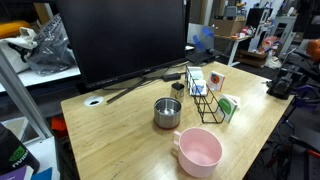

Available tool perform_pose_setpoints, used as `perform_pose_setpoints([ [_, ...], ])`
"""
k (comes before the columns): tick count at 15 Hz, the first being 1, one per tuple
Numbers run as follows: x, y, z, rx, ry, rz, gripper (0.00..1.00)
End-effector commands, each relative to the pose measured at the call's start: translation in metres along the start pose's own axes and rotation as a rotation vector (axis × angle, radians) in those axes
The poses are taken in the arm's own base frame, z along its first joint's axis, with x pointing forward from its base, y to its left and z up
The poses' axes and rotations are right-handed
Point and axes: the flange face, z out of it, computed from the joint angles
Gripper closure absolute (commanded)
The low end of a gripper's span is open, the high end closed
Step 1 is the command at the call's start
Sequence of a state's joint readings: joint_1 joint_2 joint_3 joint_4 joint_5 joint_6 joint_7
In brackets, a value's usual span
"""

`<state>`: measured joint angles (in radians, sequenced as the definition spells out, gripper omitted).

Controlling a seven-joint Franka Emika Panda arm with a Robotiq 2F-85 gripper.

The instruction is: Pick one booklet on the table and put it in the booklet holder

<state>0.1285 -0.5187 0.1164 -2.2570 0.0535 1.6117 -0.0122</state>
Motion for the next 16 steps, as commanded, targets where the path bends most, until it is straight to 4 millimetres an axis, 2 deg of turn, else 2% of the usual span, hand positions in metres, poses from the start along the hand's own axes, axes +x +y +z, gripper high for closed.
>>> perform_pose_setpoints([
  [1, 0.000, 0.000, -0.001, 0.000, -0.001, 0.000, 0.00],
  [12, 0.000, 0.000, -0.001, 0.000, -0.001, 0.000, 0.00],
  [16, 0.012, 0.020, 0.015, 0.036, -0.037, 0.081, 0.00],
])
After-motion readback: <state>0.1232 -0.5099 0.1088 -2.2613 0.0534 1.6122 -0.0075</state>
